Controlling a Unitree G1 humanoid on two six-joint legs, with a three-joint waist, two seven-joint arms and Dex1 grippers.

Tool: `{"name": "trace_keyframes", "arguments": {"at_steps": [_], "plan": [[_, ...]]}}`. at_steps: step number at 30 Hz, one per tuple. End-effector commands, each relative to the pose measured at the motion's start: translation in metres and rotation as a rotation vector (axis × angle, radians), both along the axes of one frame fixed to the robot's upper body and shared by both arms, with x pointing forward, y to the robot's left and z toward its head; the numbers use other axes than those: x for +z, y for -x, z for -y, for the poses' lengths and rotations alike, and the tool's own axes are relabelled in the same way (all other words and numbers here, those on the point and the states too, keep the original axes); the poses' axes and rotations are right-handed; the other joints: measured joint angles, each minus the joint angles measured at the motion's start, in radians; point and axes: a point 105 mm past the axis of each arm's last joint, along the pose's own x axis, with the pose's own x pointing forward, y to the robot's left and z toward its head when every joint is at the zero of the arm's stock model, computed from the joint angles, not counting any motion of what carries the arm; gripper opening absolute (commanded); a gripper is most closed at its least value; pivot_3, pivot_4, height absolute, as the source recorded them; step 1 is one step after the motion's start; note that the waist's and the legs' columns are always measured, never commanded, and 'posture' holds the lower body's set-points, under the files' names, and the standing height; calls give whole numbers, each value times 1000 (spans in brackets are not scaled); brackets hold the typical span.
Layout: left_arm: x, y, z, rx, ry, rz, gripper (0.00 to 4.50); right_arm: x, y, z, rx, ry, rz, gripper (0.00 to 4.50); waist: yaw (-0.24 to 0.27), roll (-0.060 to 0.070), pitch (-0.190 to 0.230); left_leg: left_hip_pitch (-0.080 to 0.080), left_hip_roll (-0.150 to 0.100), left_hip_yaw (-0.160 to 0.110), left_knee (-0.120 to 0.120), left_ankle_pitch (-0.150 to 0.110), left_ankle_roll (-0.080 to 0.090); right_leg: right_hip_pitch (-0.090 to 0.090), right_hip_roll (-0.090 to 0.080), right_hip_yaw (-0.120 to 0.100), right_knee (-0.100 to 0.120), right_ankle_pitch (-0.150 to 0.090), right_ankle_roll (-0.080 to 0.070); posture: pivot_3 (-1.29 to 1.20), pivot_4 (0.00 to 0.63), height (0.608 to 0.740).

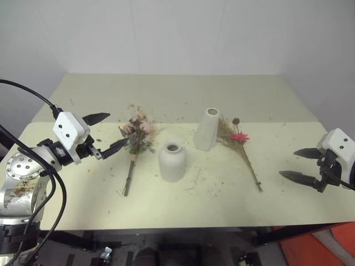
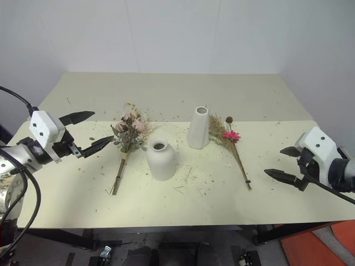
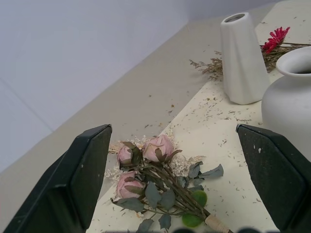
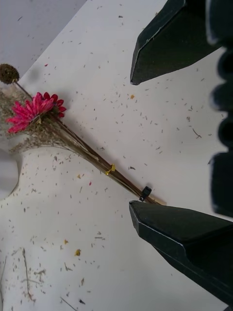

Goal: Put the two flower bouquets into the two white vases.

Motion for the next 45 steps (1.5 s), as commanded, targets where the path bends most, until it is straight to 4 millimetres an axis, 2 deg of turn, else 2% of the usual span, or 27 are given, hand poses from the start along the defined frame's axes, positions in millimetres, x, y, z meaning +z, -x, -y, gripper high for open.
{"name": "trace_keyframes", "arguments": {"at_steps": [1,5,11,15,18,21,27,34,37,45], "plan": [[14,0,7,-43,3,16,4461,15,-5,-3,-37,6,57,4500,0,0,0,0,0,0,0,0,0,0,0,0,0,0,0,0,150,740],[24,1,20,-122,20,11,4461,17,-8,-10,-32,-7,53,4500,0,0,0,0,0,0,0,0,0,0,0,0,0,0,0,0,150,740],[25,-3,28,-160,-15,-15,4461,15,-9,-16,-16,2,55,4500,0,0,0,-1,0,0,0,0,0,0,0,0,0,0,0,0,150,740],[28,6,60,-329,-42,-47,4461,12,-15,-31,-17,-38,-25,4500,-3,0,0,0,0,0,0,0,0,0,0,0,0,0,0,0,150,740],[31,12,87,-455,-103,-65,4461,4,-30,-39,-81,-79,-104,4500,-3,0,0,0,0,-1,1,0,0,0,0,0,0,0,0,0,150,740],[37,9,101,-499,-107,-80,4461,0,-48,-43,-164,-115,-123,4500,-2,0,0,-1,0,-1,1,0,0,0,1,0,0,0,0,0,150,740],[35,1,114,-535,-99,-133,4461,-16,-76,-51,-291,-160,-173,4500,-2,0,0,-6,-1,-2,1,0,0,-4,1,0,0,1,0,0,150,740],[32,-1,124,-548,-96,-141,4461,-36,-102,-57,-357,-187,-198,4500,-1,0,0,-7,-1,-3,1,0,0,-4,1,0,-1,1,0,0,150,740],[29,-2,127,-549,-99,-150,4500,-49,-113,-55,-404,-177,-221,3898,-2,0,0,-6,-1,-3,2,0,0,-4,1,0,-1,1,0,0,150,740],[30,0,125,-527,-81,-153,4500,-53,-121,-52,-414,-161,-235,1108,-2,0,0,-7,-1,-3,1,0,0,-5,1,0,-1,1,1,0,150,740]]}}
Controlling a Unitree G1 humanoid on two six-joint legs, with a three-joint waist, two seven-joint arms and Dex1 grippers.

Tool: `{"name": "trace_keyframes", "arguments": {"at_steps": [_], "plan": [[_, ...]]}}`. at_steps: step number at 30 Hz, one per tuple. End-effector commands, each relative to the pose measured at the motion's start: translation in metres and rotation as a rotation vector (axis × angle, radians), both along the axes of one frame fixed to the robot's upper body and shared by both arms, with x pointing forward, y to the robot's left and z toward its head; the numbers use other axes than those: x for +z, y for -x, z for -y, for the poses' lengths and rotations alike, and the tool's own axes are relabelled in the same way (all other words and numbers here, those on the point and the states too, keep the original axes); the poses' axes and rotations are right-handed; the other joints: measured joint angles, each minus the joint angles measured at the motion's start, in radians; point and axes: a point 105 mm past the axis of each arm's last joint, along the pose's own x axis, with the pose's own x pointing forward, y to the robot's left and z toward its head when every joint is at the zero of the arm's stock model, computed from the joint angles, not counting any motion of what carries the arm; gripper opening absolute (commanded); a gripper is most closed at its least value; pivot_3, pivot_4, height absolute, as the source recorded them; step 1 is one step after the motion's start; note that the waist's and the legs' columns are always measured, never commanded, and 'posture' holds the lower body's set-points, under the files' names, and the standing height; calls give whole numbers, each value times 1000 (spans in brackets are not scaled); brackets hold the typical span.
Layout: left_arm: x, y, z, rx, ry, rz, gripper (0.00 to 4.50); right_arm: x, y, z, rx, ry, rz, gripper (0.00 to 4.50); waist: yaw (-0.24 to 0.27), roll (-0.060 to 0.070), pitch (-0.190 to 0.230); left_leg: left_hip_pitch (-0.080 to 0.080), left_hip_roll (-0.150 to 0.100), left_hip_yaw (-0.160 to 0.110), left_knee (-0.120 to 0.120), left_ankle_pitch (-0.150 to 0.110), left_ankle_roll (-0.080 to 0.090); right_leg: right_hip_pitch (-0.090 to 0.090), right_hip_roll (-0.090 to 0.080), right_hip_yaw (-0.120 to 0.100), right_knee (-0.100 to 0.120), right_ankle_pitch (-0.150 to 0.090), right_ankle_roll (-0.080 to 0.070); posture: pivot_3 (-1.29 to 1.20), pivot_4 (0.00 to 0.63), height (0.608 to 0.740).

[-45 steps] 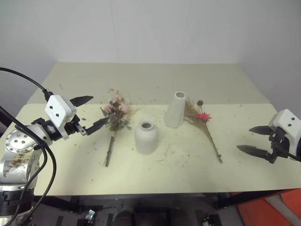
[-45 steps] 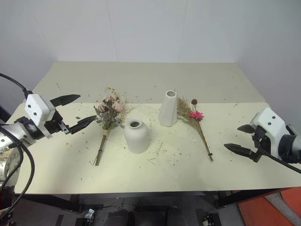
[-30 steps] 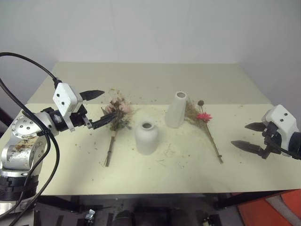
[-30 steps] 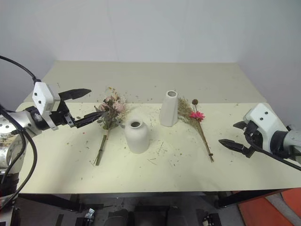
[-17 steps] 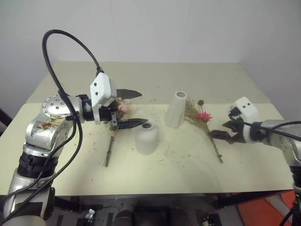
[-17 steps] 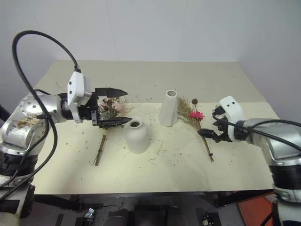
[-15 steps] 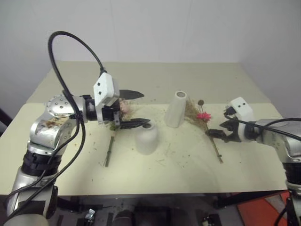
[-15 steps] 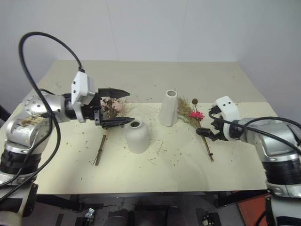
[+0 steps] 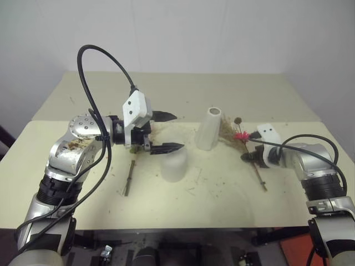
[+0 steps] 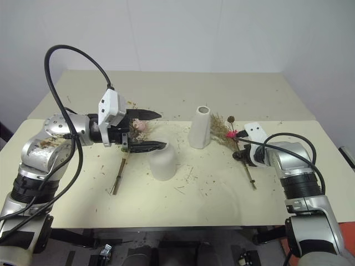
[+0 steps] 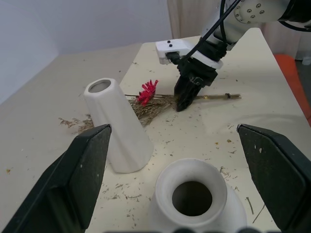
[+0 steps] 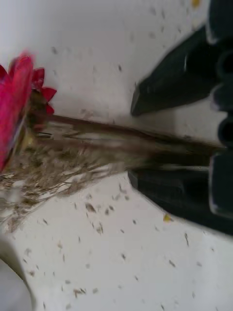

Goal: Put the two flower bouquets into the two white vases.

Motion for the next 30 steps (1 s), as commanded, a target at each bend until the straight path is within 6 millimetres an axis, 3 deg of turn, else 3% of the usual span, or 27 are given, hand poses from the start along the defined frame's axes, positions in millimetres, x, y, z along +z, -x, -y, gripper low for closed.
{"name": "trace_keyframes", "arguments": {"at_steps": [1,3,7,11,14,16,18,23,26,30], "plan": [[13,5,-2,7,20,52,4500,12,-7,0,9,14,45,729,0,0,0,0,0,0,0,0,0,0,0,0,0,0,0,0,150,740],[13,5,-2,13,22,54,4500,12,-9,1,5,23,49,13,-1,0,0,1,0,0,0,0,0,0,0,0,1,0,0,0,150,740],[12,3,-4,44,28,55,4500,26,-21,12,-74,77,167,13,-3,0,0,1,0,0,0,0,0,0,0,0,0,0,0,0,150,740],[10,1,-11,86,42,52,4500,84,-46,39,-307,192,576,13,-6,0,0,1,0,0,0,0,0,0,0,0,1,0,0,0,150,740],[9,0,-16,110,53,56,4500,130,-51,44,-443,110,807,13,-9,0,0,-1,0,0,0,0,0,-3,0,1,1,0,0,0,150,740],[8,-1,-23,140,58,53,4500,168,-47,24,-388,12,1050,13,-14,0,0,-4,0,0,-1,0,0,-7,0,1,2,0,0,0,150,740],[5,-4,-29,179,44,50,4500,187,-44,14,-380,-100,1155,13,-22,0,0,-4,0,0,-2,0,0,-7,1,1,3,0,0,0,150,740],[2,-7,-44,244,44,46,4500,226,-24,-23,-137,-661,1307,13,-29,1,0,-4,1,0,-2,0,0,-7,0,1,3,1,-1,0,150,740],[-2,-7,-50,270,34,44,4500,233,-20,-40,-55,-785,1326,13,-28,1,1,-4,1,0,-2,0,0,-7,1,1,4,1,-1,0,150,740],[-8,-5,-54,291,26,38,4500,232,-22,-61,-3,-817,1311,13,-28,1,1,-4,1,0,-2,0,-1,-7,0,1,4,1,-1,0,150,740]]}}
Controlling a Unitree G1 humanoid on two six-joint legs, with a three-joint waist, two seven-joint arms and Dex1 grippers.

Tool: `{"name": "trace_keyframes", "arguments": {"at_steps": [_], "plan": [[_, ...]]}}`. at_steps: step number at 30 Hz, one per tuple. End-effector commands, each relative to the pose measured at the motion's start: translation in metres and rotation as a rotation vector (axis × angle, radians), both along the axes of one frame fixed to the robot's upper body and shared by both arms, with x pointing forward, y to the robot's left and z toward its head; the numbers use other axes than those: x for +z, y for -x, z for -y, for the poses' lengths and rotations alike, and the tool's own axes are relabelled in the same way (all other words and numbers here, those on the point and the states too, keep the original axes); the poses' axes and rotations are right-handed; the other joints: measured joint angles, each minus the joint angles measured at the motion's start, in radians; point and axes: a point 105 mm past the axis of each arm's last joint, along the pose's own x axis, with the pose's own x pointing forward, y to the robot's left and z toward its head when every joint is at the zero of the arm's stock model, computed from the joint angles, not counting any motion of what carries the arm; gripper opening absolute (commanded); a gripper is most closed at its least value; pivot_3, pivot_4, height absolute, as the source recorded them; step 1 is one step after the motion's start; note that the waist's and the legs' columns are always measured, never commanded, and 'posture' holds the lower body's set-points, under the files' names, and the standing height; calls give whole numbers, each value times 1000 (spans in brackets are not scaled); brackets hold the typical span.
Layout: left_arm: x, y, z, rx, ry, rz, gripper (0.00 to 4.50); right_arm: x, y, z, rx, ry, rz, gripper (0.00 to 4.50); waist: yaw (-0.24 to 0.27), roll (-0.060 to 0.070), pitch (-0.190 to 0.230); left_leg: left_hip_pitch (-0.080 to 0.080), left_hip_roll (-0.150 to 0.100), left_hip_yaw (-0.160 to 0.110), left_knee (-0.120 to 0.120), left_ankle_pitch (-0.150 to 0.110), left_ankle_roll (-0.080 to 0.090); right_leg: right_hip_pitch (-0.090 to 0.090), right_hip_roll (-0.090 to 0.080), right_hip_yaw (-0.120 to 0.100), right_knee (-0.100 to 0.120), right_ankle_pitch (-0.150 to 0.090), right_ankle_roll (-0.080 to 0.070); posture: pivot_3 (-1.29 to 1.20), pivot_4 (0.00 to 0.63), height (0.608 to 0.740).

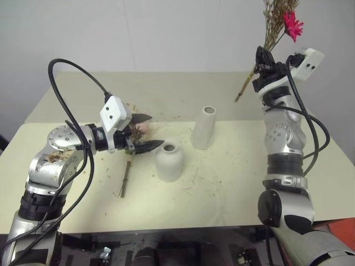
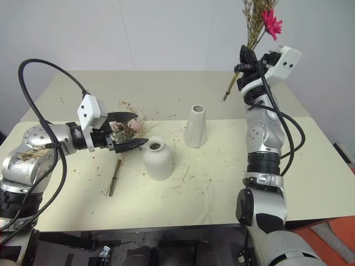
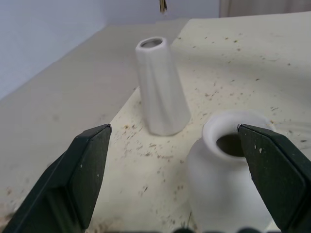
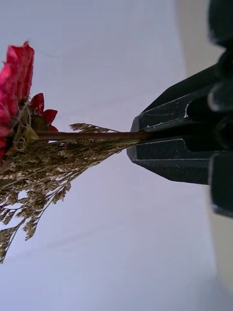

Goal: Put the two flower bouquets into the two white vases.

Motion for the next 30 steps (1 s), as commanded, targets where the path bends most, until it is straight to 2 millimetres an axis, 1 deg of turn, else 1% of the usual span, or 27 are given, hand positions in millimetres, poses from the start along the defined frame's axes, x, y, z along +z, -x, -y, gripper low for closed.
{"name": "trace_keyframes", "arguments": {"at_steps": [1,7,10,18,21,26,30], "plan": [[8,4,-4,25,-10,62,4500,23,11,-15,34,6,108,13,0,0,0,0,0,0,0,0,0,0,0,0,0,0,0,0,150,740],[4,7,-8,49,10,50,4500,19,9,-40,111,23,93,13,0,0,0,0,0,0,0,0,0,-1,0,0,0,0,0,0,150,740],[0,8,-10,65,7,44,4500,16,10,-49,124,48,97,13,0,0,0,0,0,0,0,0,0,-1,0,0,1,0,0,0,150,740],[-3,9,-10,77,11,44,4500,9,11,-59,154,61,86,13,-1,1,0,0,0,0,0,0,-1,-1,0,0,1,0,0,0,150,740],[-4,9,-10,85,12,45,4500,2,11,-64,162,77,77,13,-2,1,0,0,0,0,0,0,-1,-1,0,0,1,0,0,0,150,740],[-5,10,-13,100,11,51,4500,-10,10,-69,163,114,55,13,-1,1,0,0,0,0,0,0,-1,-1,0,0,1,0,-1,0,150,740],[-3,11,-14,104,20,57,4500,-16,9,-70,163,122,52,13,-2,1,0,0,0,0,0,0,-1,-1,0,0,1,0,-1,0,150,740]]}}
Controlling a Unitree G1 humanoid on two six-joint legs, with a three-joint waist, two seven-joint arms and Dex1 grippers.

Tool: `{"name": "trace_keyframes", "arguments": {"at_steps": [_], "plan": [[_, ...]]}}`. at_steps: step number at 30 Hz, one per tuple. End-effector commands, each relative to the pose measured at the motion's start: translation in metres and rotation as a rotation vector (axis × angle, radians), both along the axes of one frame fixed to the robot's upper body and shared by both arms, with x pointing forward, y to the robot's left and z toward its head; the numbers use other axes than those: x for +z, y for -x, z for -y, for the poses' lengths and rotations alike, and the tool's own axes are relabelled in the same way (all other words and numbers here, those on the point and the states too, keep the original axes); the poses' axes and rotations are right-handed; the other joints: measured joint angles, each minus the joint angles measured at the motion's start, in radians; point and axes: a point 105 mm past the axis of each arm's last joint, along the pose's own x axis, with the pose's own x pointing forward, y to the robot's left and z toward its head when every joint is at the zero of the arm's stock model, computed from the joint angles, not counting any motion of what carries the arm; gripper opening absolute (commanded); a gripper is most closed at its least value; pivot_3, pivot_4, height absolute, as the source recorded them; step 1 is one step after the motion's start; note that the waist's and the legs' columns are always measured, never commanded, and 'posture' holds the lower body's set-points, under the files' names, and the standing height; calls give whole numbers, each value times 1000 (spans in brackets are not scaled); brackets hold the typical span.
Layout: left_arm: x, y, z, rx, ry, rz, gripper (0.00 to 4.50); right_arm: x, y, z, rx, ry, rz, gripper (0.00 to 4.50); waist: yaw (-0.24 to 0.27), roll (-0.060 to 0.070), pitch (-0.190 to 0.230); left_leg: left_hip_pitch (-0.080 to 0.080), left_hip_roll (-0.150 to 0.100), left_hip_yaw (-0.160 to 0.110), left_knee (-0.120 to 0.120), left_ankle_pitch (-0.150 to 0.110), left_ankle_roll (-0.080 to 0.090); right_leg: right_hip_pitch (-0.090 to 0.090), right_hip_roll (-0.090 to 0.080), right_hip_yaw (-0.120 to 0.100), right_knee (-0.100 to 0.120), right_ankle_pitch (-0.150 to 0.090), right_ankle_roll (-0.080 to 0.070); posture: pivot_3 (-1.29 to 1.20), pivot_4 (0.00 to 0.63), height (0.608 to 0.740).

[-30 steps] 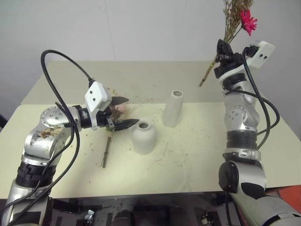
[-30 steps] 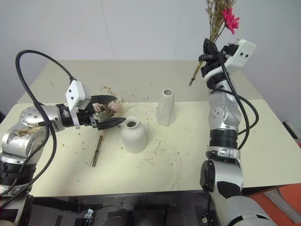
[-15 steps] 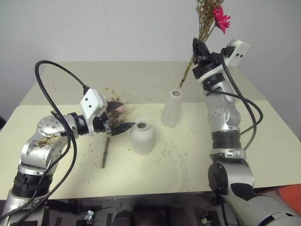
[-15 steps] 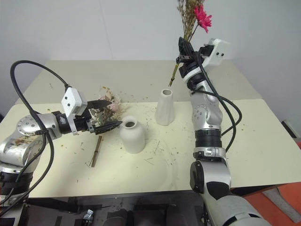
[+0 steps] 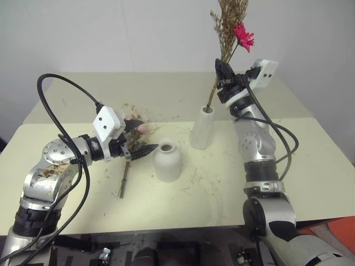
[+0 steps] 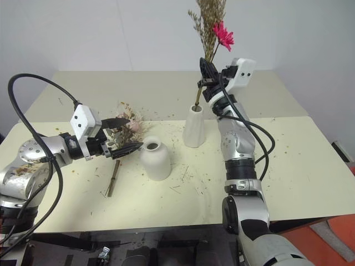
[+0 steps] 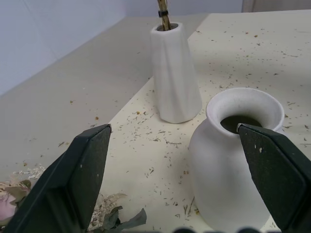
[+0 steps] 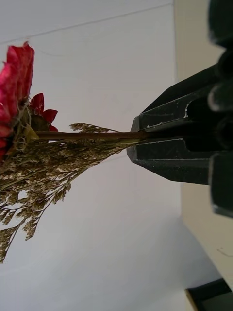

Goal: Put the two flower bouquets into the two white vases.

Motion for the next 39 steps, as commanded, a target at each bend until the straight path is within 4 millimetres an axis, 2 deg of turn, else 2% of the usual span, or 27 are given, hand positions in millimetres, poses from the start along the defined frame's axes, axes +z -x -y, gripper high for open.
{"name": "trace_keyframes", "arguments": {"at_steps": [1,30,33,34,37,39], "plan": [[6,4,-1,7,-10,33,4500,15,8,1,-10,3,85,13,0,0,0,0,0,0,0,0,0,0,0,0,0,0,0,0,150,740],[8,0,-3,21,-26,69,4500,-36,2,-13,-42,94,41,13,0,0,0,0,0,0,0,0,0,0,0,0,0,0,0,0,150,740],[8,-2,-3,23,-27,72,4500,-37,3,-11,-40,85,40,847,0,0,0,0,0,0,0,0,0,0,0,0,0,0,0,0,150,740],[8,-2,-3,23,-27,72,4500,-37,4,-11,-41,86,43,1280,0,0,0,0,0,0,0,0,0,0,0,0,0,0,0,0,150,740],[7,-2,-2,21,-25,73,4500,-37,6,-9,-43,88,50,2116,0,0,0,0,0,0,0,0,0,0,0,0,0,0,0,0,150,740],[7,-2,-1,18,-24,73,4500,-37,7,-8,-43,87,55,2843,0,0,0,0,0,0,0,0,0,0,0,0,0,0,0,0,150,740]]}}
